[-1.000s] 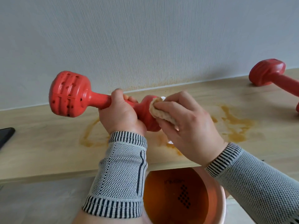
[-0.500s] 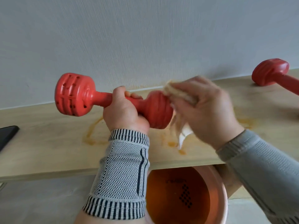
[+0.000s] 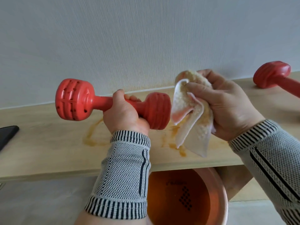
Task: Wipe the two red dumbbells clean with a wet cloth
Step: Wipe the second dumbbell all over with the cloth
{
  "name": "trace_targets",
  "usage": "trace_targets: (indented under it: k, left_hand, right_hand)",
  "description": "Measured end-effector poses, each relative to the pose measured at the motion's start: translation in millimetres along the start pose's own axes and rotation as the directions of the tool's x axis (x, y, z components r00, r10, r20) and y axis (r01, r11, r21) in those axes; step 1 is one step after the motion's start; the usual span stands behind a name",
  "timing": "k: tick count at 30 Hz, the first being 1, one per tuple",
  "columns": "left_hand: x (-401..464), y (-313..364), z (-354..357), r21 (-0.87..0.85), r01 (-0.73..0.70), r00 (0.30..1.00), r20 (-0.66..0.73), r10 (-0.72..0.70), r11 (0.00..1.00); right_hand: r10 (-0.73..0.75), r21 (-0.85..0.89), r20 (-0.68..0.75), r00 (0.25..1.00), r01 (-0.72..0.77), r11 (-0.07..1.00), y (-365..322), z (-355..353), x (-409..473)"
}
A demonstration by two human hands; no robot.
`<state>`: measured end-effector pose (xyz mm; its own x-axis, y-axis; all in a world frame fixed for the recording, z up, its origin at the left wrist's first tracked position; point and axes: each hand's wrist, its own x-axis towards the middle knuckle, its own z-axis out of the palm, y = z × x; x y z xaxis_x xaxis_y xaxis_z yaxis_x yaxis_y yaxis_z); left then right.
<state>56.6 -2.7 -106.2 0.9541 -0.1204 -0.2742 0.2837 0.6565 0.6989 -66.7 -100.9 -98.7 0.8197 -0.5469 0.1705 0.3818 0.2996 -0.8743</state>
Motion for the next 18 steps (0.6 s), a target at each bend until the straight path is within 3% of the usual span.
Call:
trace_targets:
  k: [2, 3, 4, 6, 7, 9, 12, 18]
  left_hand:
    - [0.0, -2.1, 0.5, 0.018, -0.024, 1.000, 0.001, 0.024, 1.000]
    - [-0.5, -3.5, 1.0, 0.023, -0.028, 1.000, 0.006, 0.028, 0.999]
    - [-1.3, -4.9, 1.3, 0.031, -0.033, 0.999, 0.009, 0.033, 0.999]
    - [-2.4, -7.8, 0.4, 0.053, -0.051, 0.999, -0.003, 0.052, 0.997]
    - [-2.5, -8.5, -0.1, 0.061, -0.058, 0.998, -0.007, 0.059, 0.996]
    - [-0.5, -8.1, -1.3, 0.085, -0.073, 0.997, -0.015, 0.074, 0.994]
    - [2.9, -6.0, -2.4, 0.087, -0.088, 0.995, -0.029, 0.090, 0.992]
    - [-0.4, -3.4, -0.5, 0.093, -0.099, 0.993, -0.049, 0.104, 0.991]
  right_hand:
    - [-0.076, -0.157, 0.009, 0.997, 0.077, 0.985, 10.3, 4.7, 2.0]
    - [-0.158, -0.317, -0.003, 0.987, 0.149, 0.937, 16.7, 5.4, 3.1]
    - [-0.269, -0.506, -0.007, 0.963, 0.228, 0.832, 23.2, 5.8, 4.3]
    - [-0.467, -0.793, 0.085, 0.880, 0.343, 0.503, 33.3, 5.7, 3.9]
    - [-0.508, -0.853, 0.160, 0.846, 0.377, 0.360, 37.4, 4.8, 2.6]
    - [-0.471, -0.891, 0.263, 0.842, 0.399, 0.216, 43.7, 3.4, -1.0]
    - [-0.455, -0.898, 0.343, 0.822, 0.430, 0.100, 47.1, 0.4, -1.0]
    - [-0.533, -0.821, 0.411, 0.739, 0.555, 0.136, 48.8, 0.5, -4.0]
